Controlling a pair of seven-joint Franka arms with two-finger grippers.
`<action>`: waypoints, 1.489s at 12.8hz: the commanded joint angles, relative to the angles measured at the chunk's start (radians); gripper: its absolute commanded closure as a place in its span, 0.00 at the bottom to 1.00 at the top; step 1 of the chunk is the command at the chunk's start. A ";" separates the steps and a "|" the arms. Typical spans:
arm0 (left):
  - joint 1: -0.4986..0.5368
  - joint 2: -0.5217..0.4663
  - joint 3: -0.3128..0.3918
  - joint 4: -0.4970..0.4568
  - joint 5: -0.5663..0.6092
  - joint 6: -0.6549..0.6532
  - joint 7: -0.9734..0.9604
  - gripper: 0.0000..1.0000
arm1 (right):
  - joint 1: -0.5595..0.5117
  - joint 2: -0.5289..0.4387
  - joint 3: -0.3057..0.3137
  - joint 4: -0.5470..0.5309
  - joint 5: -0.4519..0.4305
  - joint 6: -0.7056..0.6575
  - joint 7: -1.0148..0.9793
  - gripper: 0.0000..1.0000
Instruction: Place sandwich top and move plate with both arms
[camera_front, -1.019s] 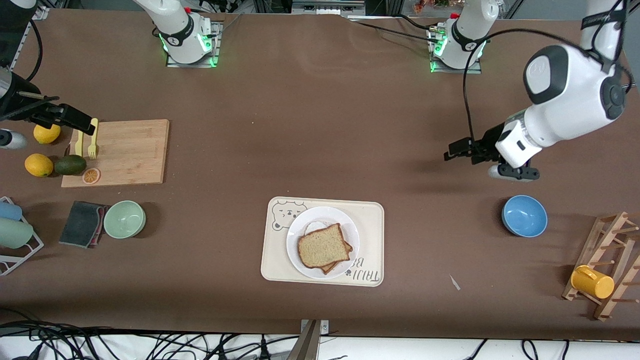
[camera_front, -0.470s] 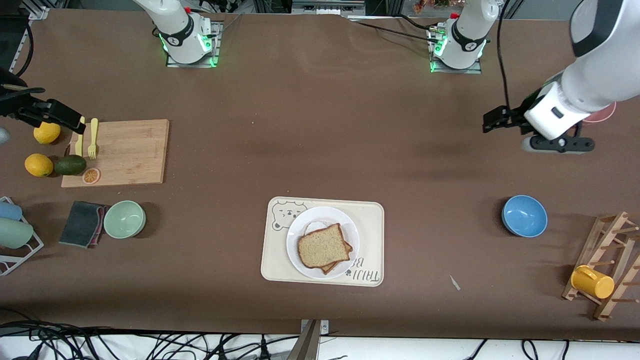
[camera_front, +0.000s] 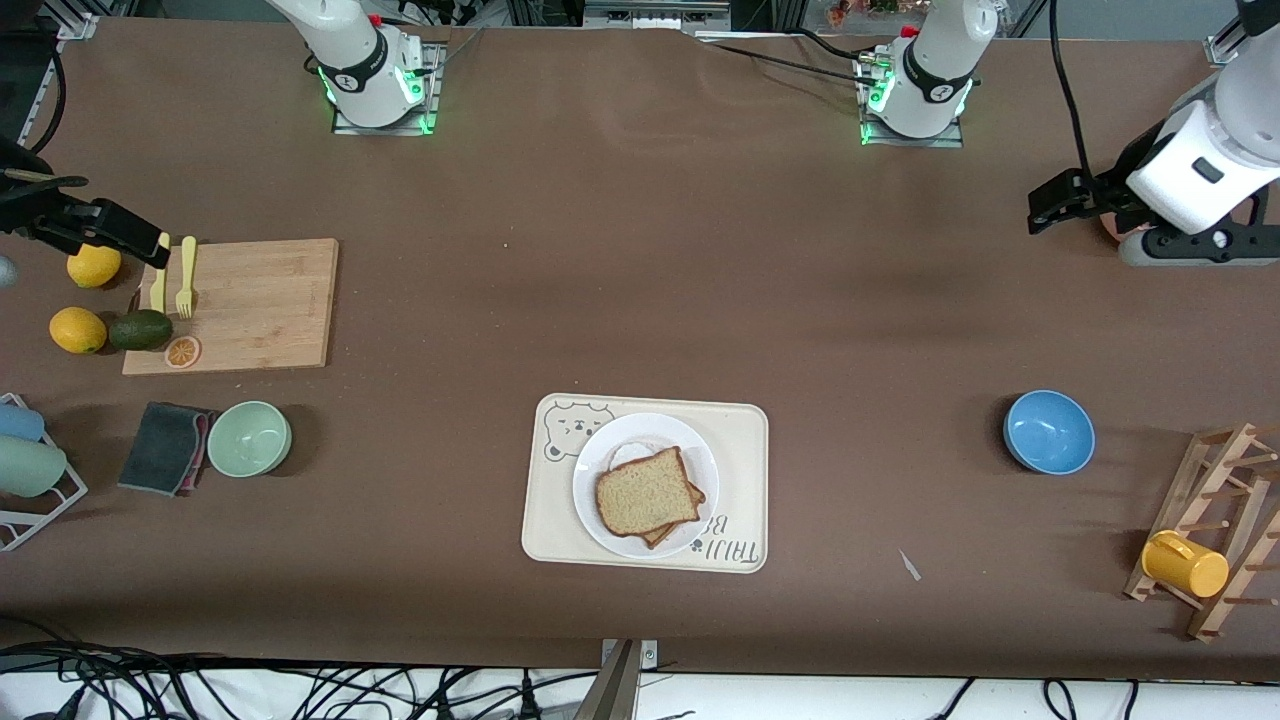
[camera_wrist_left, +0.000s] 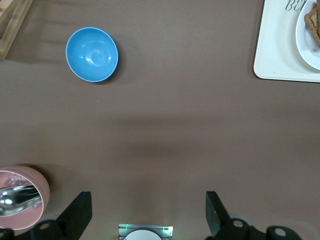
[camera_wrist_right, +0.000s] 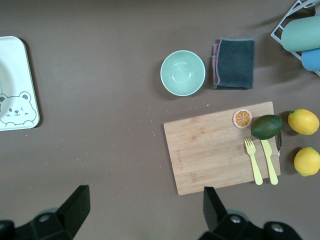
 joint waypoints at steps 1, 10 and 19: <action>0.001 0.033 0.011 0.082 0.031 -0.038 -0.009 0.00 | -0.001 0.002 -0.002 0.018 0.009 -0.017 -0.002 0.00; 0.001 0.040 0.020 0.104 0.040 0.017 -0.005 0.01 | -0.003 0.005 -0.027 0.019 0.032 -0.019 -0.009 0.00; 0.004 0.053 0.020 0.100 0.042 0.040 0.008 0.00 | 0.002 0.007 -0.021 0.022 0.032 -0.017 -0.009 0.00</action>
